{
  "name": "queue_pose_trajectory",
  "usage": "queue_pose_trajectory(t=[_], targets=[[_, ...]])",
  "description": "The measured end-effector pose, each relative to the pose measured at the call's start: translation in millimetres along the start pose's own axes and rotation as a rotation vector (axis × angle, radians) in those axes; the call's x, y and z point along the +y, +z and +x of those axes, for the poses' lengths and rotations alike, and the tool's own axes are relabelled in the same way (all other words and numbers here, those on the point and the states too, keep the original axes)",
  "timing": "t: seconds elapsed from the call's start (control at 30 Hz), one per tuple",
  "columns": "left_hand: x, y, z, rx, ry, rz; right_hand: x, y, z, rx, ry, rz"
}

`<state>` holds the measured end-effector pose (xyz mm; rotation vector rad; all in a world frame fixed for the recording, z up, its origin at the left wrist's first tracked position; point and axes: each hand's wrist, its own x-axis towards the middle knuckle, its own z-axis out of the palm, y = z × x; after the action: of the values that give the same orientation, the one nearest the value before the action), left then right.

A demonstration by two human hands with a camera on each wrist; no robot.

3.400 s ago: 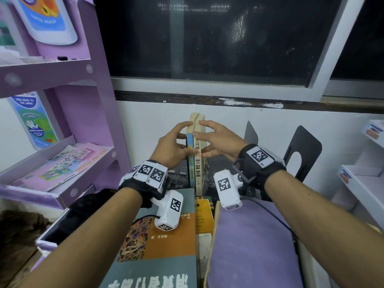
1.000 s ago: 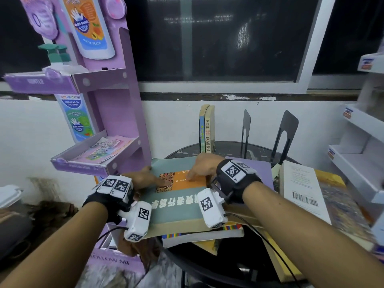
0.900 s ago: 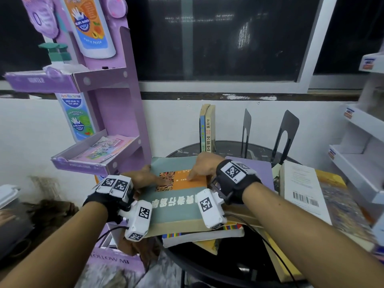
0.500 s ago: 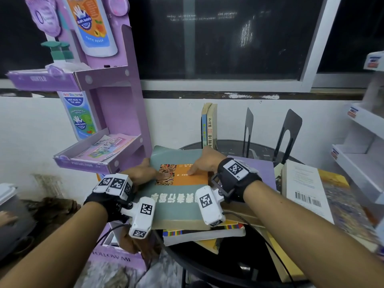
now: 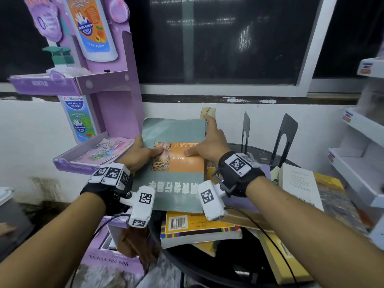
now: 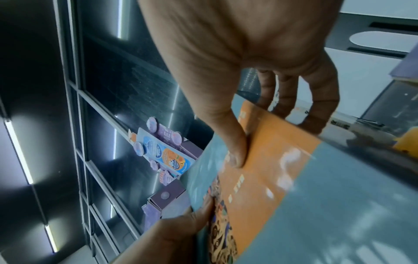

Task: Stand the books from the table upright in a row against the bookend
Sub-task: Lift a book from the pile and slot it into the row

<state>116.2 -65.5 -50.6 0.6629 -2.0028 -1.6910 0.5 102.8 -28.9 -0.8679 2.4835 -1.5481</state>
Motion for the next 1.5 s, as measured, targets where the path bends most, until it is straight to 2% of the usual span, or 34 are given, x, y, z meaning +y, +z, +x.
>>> queue_pose_trajectory(t=[0.23, 0.37, 0.57, 0.7, 0.8, 0.93, 1.13, 1.33, 1.5], targets=[[5, 10, -1, -0.007, 0.078, -0.168, -9, -13, -10, 0.187, -0.134, 0.095], [5, 15, 4, 0.031, 0.112, -0.227, -14, -21, -16, 0.229, -0.210, 0.076], [6, 21, 5, -0.045, 0.136, -0.289, -17, -30, -25, 0.247, -0.315, -0.041], [18, 19, 5, -0.044, 0.154, -0.246, -22, -26, -23, 0.231, -0.319, -0.076], [26, 22, 2, -0.039, 0.171, -0.332, -29, -27, -21, 0.180, -0.303, -0.068], [33, 26, -6, -0.041, 0.183, -0.438, -44, -37, -24, 0.061, -0.340, -0.155], [38, 30, -19, -0.052, 0.177, -0.562, -81, -49, -33, -0.162, -0.297, -0.407], [43, 32, -25, -0.059, 0.189, -0.646, -90, -51, -44, -0.205, -0.282, -0.402], [55, 35, -27, -0.035, 0.232, -0.625, -87, -55, -52, -0.128, -0.342, -0.436]])
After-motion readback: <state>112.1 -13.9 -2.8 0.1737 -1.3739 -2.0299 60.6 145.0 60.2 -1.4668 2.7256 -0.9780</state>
